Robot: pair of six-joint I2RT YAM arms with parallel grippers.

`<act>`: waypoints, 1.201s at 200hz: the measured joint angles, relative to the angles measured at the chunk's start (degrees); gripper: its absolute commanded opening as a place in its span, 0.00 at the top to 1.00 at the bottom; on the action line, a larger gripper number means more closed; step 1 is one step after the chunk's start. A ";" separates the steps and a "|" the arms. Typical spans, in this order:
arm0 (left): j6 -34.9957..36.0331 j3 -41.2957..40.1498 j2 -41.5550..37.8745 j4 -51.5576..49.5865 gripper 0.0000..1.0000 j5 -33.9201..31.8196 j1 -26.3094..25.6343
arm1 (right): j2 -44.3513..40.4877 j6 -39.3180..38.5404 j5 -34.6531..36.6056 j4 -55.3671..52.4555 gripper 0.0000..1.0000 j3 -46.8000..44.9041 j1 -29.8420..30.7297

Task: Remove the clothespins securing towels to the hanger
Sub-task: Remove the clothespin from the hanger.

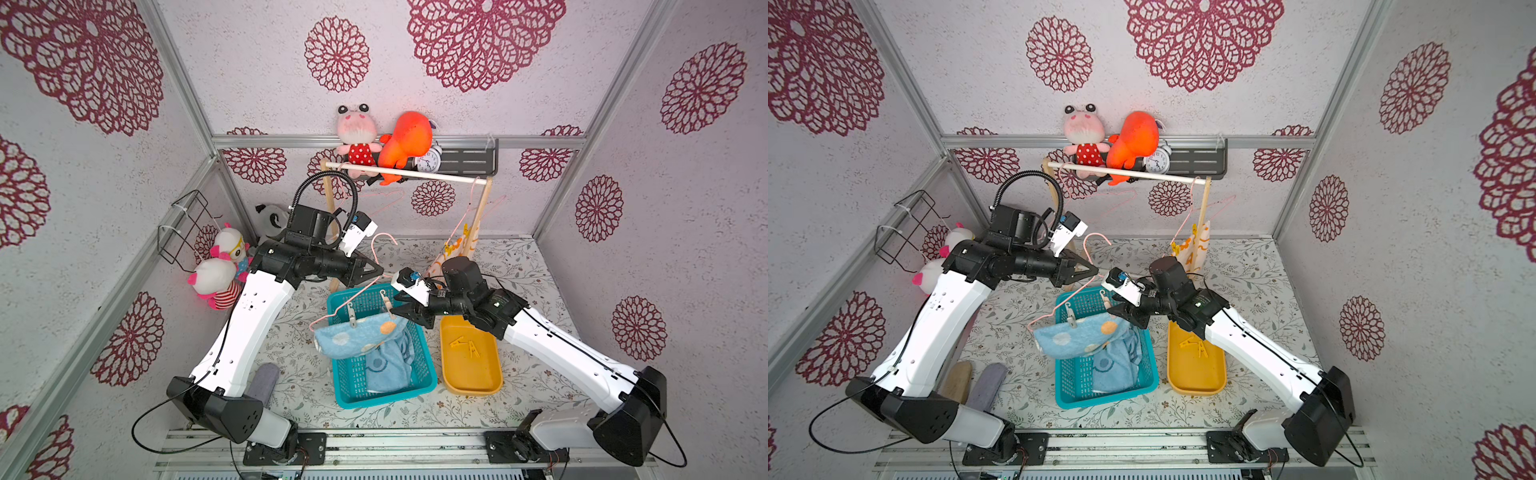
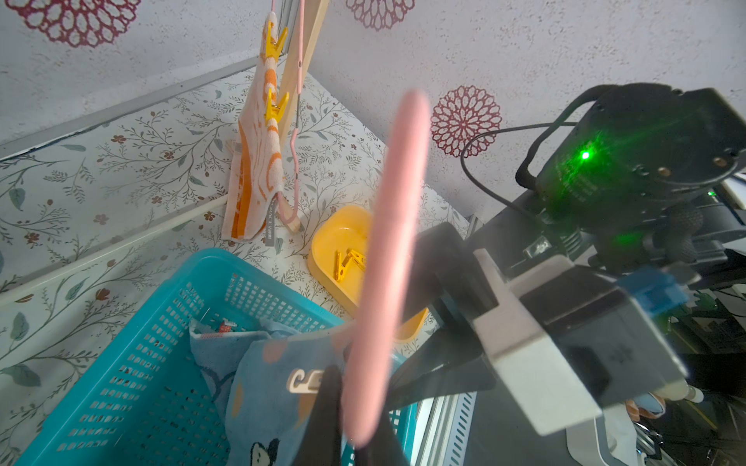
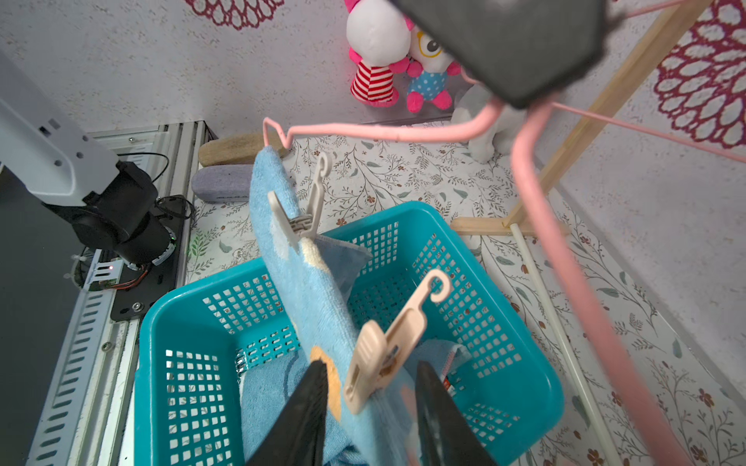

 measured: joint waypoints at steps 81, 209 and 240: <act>-0.02 0.00 0.44 0.04 1.00 0.35 0.00 | 3.91 -0.37 -4.50 -1.09 0.62 1.68 0.09; -0.28 -0.02 0.98 0.20 1.00 0.26 0.39 | -0.52 2.62 -7.72 0.48 0.63 -5.70 1.20; -0.31 -0.04 0.98 0.37 1.00 0.33 0.55 | -1.33 2.51 -7.08 0.20 0.59 -5.75 1.20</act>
